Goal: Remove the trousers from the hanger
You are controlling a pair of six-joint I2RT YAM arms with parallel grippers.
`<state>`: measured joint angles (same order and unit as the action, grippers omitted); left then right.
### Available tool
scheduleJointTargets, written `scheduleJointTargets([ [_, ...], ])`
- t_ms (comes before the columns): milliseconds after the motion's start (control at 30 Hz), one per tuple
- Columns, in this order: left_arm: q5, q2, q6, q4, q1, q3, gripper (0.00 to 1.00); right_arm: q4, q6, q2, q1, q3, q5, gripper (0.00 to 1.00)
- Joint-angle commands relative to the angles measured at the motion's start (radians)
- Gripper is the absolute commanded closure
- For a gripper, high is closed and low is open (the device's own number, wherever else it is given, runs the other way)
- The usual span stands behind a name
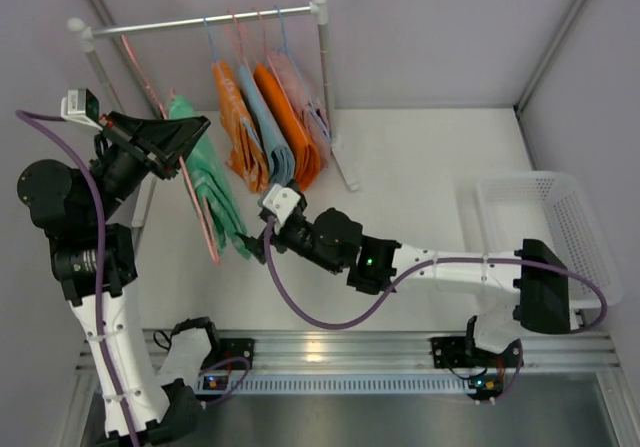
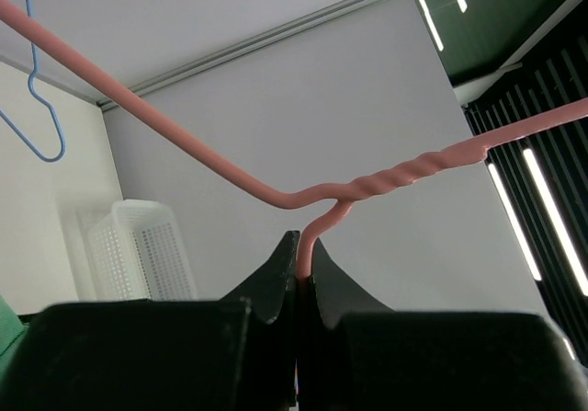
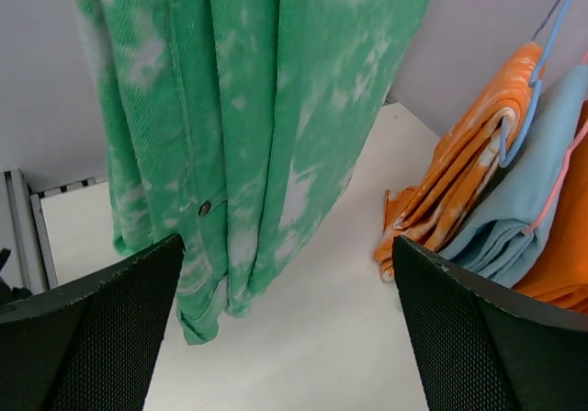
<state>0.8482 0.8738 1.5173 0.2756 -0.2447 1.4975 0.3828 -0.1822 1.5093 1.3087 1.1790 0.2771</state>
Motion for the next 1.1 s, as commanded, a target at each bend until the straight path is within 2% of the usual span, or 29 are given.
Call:
scheduleJointTargets([
  [0, -0.014, -0.004, -0.012, -0.124, 0.013, 0.079, 1.00, 0.090, 0.062, 0.054, 0.011, 0.114, 0.047, 0.08],
  [167, -0.015, 0.004, 0.000, -0.136, 0.024, 0.093, 1.00, 0.085, 0.096, 0.138, 0.011, 0.215, 0.008, 0.07],
  [400, -0.015, 0.014, 0.000, -0.151, 0.033, 0.092, 1.00, 0.085, 0.122, 0.167, 0.014, 0.248, -0.032, 0.01],
  [633, -0.020, 0.024, 0.011, -0.191, 0.036, 0.078, 1.00, 0.038, 0.121, 0.105, 0.020, 0.162, -0.032, 0.01],
  [767, -0.023, 0.034, 0.004, -0.207, 0.036, 0.081, 1.00, 0.135, 0.047, 0.017, 0.061, -0.005, -0.079, 0.01],
  [833, -0.026, 0.050, 0.003, -0.208, 0.036, 0.095, 1.00, 0.154, 0.029, 0.006, 0.084, -0.033, -0.101, 0.01],
  [1067, -0.023, 0.060, 0.012, -0.200, 0.036, 0.136, 1.00, 0.166, 0.058, 0.058, 0.089, 0.007, -0.017, 0.01],
])
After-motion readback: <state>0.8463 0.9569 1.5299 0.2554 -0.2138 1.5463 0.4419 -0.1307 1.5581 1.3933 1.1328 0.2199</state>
